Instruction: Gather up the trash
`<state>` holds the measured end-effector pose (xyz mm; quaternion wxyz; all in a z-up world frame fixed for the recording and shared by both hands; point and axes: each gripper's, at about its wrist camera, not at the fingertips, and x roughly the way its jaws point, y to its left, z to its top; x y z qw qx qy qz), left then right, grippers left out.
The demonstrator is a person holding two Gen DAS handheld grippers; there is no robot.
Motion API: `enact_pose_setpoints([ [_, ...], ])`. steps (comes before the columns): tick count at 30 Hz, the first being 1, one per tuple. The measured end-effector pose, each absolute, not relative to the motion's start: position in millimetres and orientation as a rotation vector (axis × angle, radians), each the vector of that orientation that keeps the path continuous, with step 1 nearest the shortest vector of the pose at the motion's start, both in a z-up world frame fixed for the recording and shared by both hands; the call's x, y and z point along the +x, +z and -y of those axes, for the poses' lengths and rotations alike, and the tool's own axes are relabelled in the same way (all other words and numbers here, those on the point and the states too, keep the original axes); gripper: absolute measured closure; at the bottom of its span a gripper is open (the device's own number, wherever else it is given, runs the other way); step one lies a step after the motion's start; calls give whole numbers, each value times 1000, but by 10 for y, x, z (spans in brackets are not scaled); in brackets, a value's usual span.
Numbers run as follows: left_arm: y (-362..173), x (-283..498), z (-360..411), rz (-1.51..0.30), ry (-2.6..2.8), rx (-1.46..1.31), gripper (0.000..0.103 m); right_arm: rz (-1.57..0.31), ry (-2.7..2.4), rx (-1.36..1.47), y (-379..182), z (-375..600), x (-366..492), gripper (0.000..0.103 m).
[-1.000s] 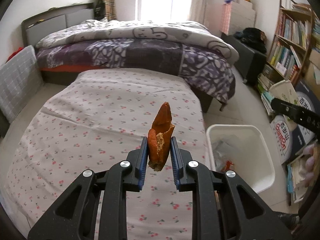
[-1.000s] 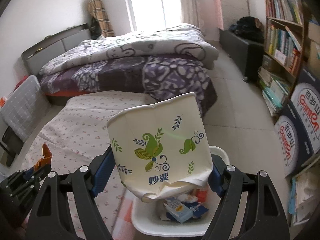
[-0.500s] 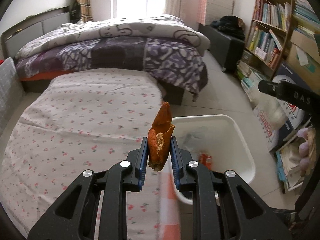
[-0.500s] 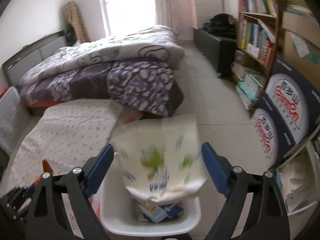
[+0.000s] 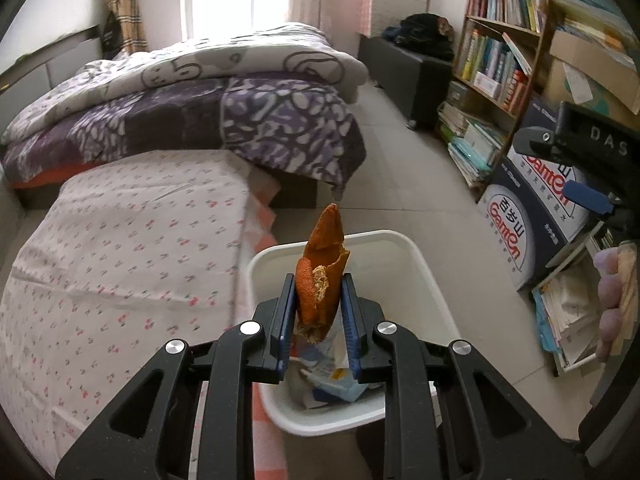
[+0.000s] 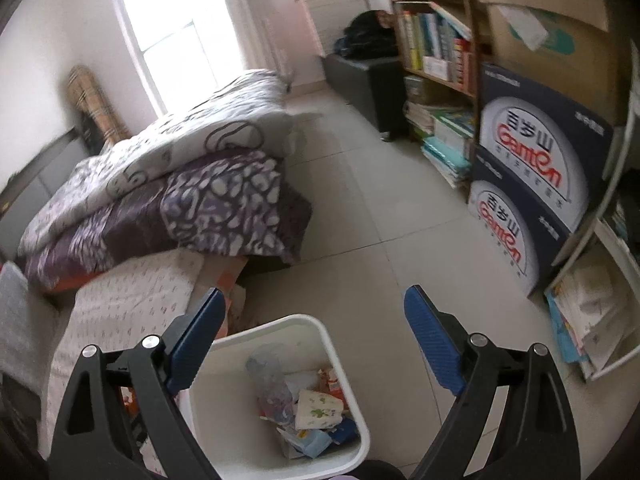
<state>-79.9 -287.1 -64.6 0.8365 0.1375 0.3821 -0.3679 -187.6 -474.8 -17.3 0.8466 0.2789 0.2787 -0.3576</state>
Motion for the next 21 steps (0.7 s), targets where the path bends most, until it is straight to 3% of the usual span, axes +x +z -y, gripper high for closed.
enact_pose_setpoints([
  [9,-617,-743,3310,-833,-786,314,77,-547,-826,610,-141,4968,-2076,14],
  [13,-570,-724,3414,-827,-769,321,47,-544,-834,625,-155,5034,-2121,13],
  [16,-536,-741,3416,-814,-758,326,34,-539,-834,623,-146,5043,-2133,12],
  [18,-529,-758,3382,-809,-744,333,27,-540,-829,619,-146,5025,-2119,12],
  [21,-527,-782,3237,-800,-711,344,25,-542,-817,606,-130,4962,-2084,12],
])
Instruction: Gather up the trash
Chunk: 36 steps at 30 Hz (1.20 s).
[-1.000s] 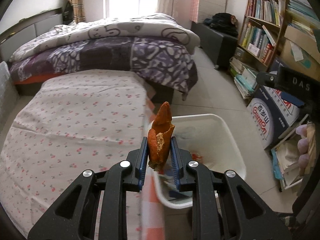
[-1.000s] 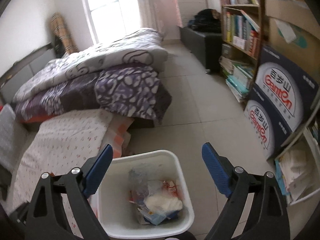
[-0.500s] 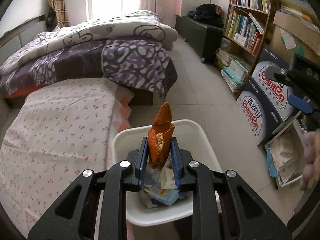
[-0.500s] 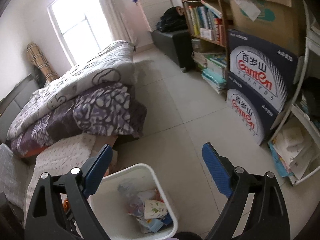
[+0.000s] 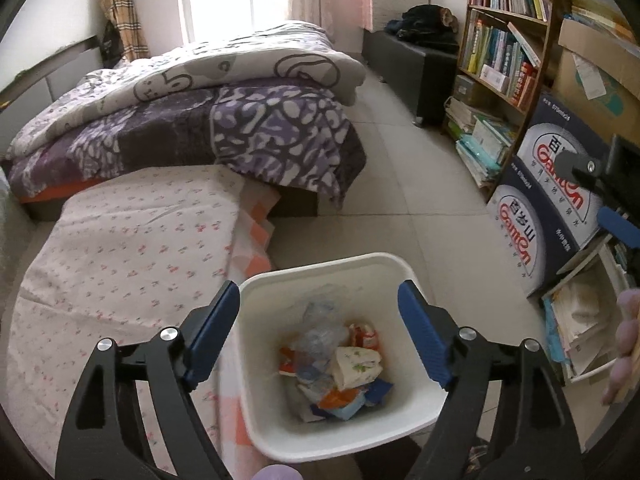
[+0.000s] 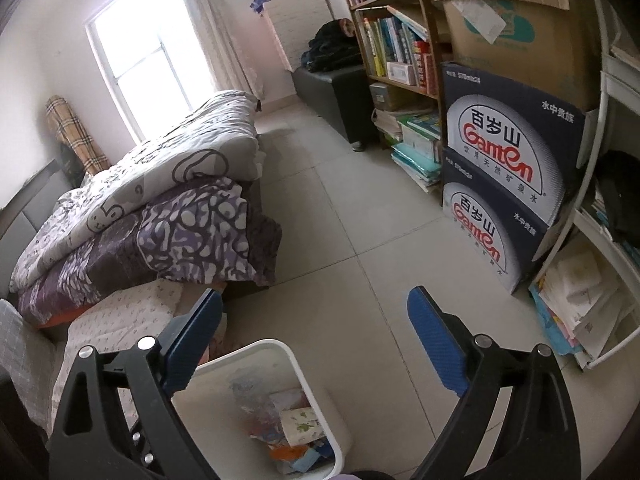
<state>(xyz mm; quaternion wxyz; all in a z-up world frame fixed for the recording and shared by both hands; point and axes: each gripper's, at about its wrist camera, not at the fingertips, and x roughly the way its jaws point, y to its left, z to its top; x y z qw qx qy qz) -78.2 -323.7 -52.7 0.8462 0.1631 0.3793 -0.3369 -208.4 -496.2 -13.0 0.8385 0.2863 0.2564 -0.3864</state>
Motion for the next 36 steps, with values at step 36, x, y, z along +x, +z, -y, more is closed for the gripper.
enact_pose_setpoints([
  [36,-137,-809,353,-652,-152,172,7,-499,-420,99,-105,2197,-1502,7],
])
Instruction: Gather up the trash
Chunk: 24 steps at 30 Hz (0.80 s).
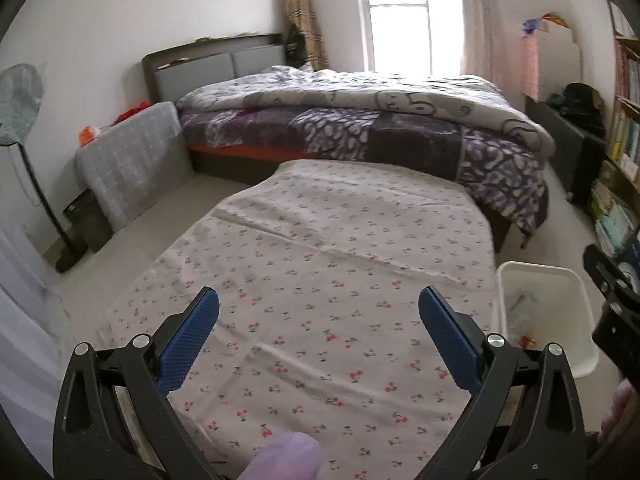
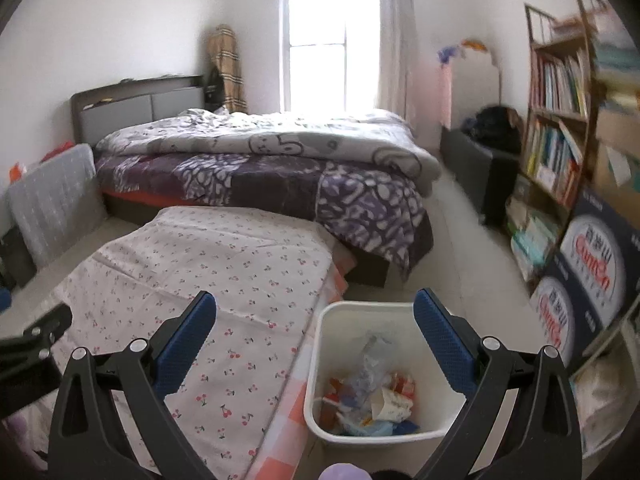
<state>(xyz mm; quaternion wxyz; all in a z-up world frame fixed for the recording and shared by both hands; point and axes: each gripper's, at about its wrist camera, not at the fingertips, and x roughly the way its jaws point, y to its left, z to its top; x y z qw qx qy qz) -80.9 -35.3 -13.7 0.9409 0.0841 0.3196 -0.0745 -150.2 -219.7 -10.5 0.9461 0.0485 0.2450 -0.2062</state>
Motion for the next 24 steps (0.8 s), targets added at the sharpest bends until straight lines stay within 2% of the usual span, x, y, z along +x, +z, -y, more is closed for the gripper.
enact_pose_setpoints([
  [5,-187,-675,222,-735,-175,86,7,-517,-387,125,-140,2133,-1424,7],
  [24,-228,-748,299,-702,-123,192,7,-578,-337,218,-229,2116,-1344,7],
])
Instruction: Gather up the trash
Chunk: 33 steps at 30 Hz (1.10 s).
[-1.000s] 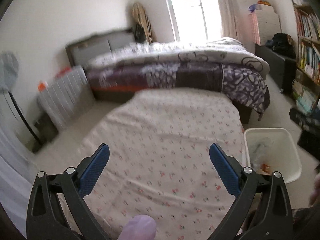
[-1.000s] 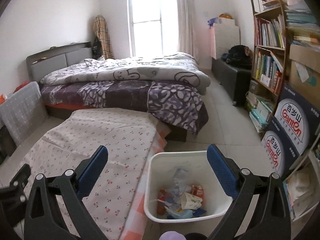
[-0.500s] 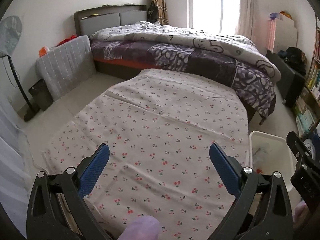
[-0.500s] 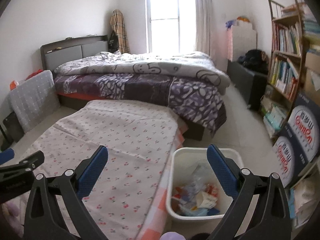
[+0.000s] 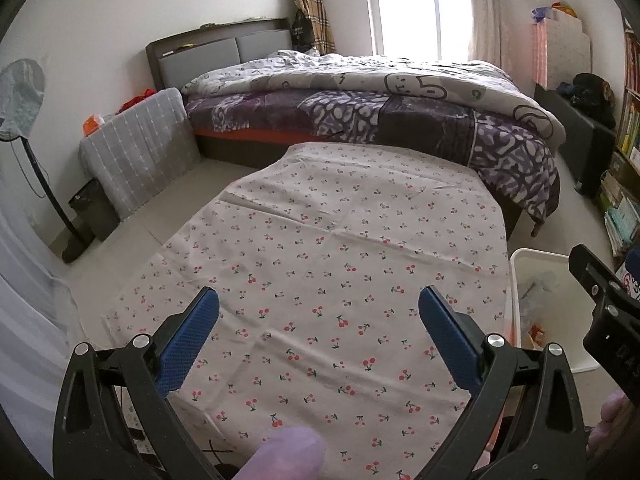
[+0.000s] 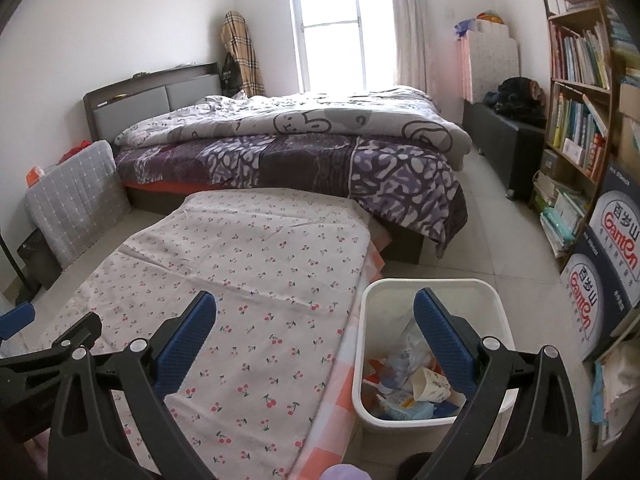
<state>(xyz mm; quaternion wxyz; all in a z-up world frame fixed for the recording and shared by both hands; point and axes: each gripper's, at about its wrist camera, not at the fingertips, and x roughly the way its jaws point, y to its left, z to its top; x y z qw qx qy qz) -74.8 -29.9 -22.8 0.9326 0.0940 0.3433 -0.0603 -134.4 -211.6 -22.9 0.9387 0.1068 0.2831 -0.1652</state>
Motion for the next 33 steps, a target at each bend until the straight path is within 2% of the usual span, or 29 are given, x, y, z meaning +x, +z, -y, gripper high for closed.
enact_pose_setpoints([
  [15,-207,-741,236,-687,-112,172,7,-601,-315,210,-270,2070,-1295,7],
  [24,-221,-780,245,-670,-139,162,15,-609,-312,209,-285,2059,-1285,7],
  [33,-197,-808,251,-659,-161,138,15,-604,-321,203,-283,2063,-1312,7],
])
